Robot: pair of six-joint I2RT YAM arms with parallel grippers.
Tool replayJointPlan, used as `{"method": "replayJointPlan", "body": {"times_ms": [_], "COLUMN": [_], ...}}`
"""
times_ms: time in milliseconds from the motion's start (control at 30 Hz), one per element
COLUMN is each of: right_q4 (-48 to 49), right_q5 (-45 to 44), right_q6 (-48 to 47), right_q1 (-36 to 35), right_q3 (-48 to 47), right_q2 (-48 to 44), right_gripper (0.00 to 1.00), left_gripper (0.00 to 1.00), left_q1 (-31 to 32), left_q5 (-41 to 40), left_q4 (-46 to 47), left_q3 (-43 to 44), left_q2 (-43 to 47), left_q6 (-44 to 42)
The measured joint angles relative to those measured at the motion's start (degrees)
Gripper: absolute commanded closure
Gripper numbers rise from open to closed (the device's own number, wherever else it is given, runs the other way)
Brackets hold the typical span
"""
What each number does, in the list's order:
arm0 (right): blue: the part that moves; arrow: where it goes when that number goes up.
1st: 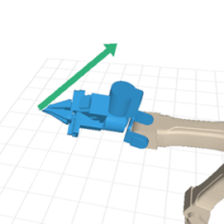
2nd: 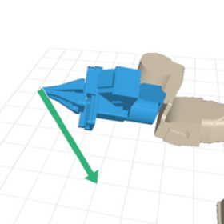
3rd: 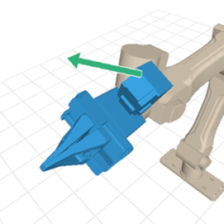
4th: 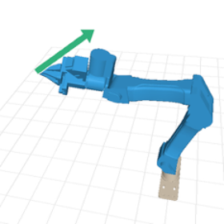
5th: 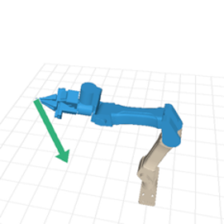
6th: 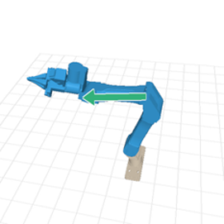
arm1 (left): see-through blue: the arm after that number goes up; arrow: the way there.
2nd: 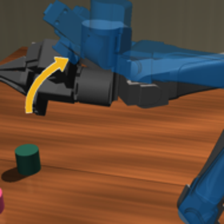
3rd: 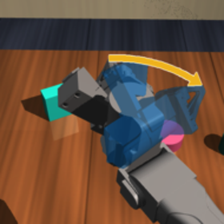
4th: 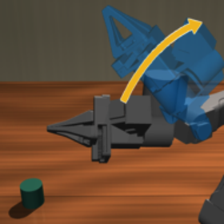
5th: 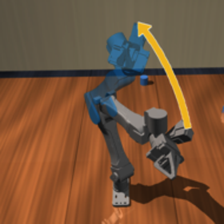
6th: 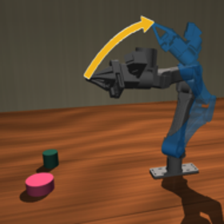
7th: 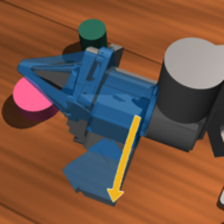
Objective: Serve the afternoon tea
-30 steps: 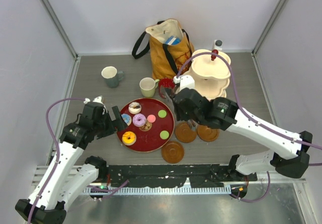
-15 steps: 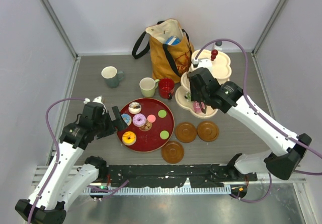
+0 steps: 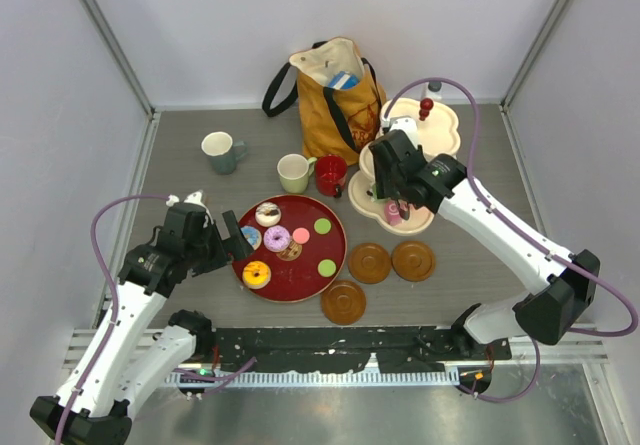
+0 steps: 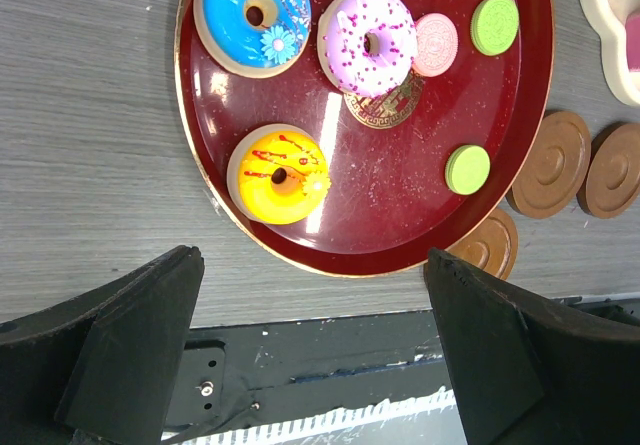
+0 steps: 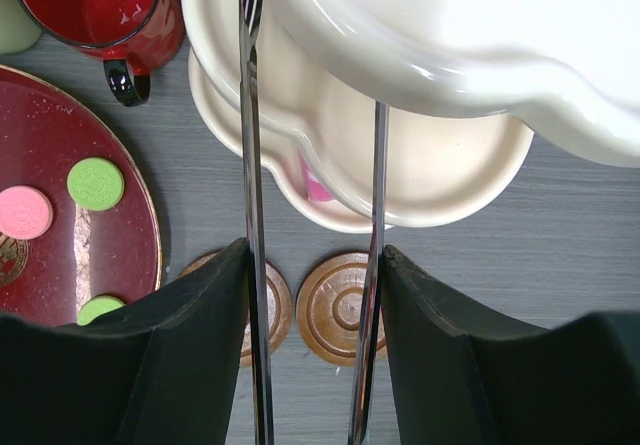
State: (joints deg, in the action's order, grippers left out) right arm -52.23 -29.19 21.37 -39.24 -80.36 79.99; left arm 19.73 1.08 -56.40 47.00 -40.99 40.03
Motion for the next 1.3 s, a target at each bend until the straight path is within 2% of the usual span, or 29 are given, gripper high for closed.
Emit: {"method": "replayJointPlan", "body": {"times_ms": [333, 700, 800, 1100, 1300], "right_q4": [0.0, 5.5, 6.8, 8.1, 9.0], "right_q5": [1.2, 9.7, 10.9, 12.4, 13.4], "right_q6": [0.0, -4.1, -6.0, -8.9, -9.0], "right_q1": [0.0, -0.4, -2.9, -16.4, -20.0], "right_q3": [0.0, 4.3, 4.9, 5.1, 6.9], "right_q2": [-1.2, -10.8, -12.2, -10.1, -4.7], "right_gripper": [0.42, 0.43, 0.43, 0.43, 0.43], "left_gripper": [0.01, 0.0, 0.0, 0.0, 0.0], "left_q1": [0.0, 0.0, 0.0, 0.0, 0.0], "left_q5": [0.0, 0.0, 0.0, 0.0, 0.0], "left_q4": [0.0, 0.0, 0.0, 0.0, 0.0], "left_q3": [0.0, 0.0, 0.0, 0.0, 0.0], "left_q2": [0.0, 0.0, 0.0, 0.0, 0.0], "left_q6": [0.0, 0.0, 0.0, 0.0, 0.0]}}
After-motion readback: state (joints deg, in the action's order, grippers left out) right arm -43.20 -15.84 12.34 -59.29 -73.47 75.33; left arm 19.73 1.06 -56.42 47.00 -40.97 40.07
